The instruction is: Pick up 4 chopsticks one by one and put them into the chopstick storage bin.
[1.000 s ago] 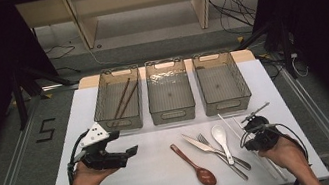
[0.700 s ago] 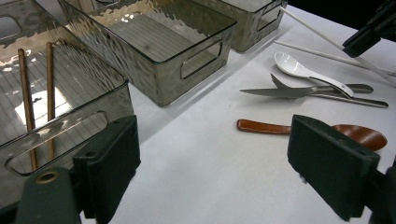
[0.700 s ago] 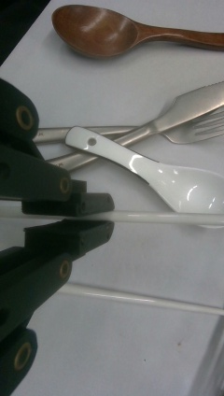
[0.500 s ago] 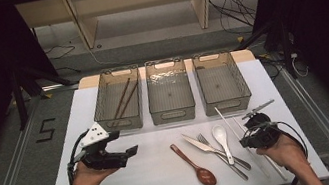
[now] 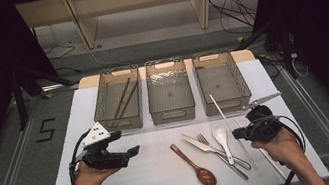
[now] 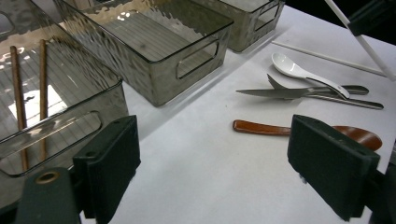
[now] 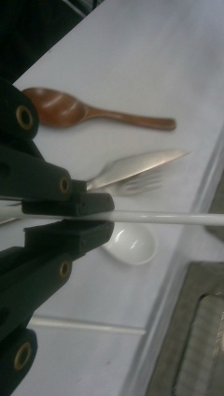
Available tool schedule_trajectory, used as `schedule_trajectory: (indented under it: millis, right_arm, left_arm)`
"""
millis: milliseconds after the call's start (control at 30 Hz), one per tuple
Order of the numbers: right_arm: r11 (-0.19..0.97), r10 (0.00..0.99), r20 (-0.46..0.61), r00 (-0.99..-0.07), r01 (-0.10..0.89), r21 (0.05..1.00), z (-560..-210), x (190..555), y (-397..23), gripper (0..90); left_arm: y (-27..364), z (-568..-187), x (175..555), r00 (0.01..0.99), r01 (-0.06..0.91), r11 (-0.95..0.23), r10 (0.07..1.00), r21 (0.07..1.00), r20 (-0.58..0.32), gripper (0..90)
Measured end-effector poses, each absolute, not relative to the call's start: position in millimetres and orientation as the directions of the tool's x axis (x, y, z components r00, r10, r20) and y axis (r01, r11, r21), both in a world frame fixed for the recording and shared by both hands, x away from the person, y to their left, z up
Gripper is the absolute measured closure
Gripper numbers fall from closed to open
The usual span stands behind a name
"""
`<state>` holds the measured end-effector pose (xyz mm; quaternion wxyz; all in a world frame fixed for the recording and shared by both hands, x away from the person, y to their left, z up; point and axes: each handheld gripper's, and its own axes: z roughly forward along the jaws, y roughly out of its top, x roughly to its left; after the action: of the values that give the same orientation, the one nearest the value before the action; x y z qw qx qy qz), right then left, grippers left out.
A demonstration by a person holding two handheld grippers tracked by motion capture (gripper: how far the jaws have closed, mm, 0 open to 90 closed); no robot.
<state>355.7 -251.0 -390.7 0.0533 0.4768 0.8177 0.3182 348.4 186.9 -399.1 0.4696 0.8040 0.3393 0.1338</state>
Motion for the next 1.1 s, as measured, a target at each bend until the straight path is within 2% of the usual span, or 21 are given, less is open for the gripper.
schedule_trajectory:
  millis: [300,433,833,1100]
  right_arm:
    - [0.341,0.771,0.217,-0.599,0.675,0.655,-377.5,365.8,-217.2,85.8]
    - [0.328,0.77,0.202,-0.605,0.648,0.687,-376.3,368.1,-203.7,85.8]
    - [0.336,0.729,0.215,-0.65,0.614,0.715,-377.1,373.1,-172.1,85.8]
    - [0.333,0.713,0.222,-0.665,0.601,0.727,-376.1,376.1,-156.1,85.8]
  left_arm:
    - [177.7,-399.1,347.6,0.745,0.441,-0.29,0.647,0.85,-0.166,16.5]
    - [170.9,-398.4,347.1,0.747,0.438,-0.289,0.644,0.851,-0.166,16.4]
    - [152.6,-400.1,345.6,0.735,0.482,-0.221,0.629,0.848,-0.254,16.3]
    - [137.5,-402.0,345.9,0.742,0.486,-0.229,0.618,0.843,-0.26,16.4]
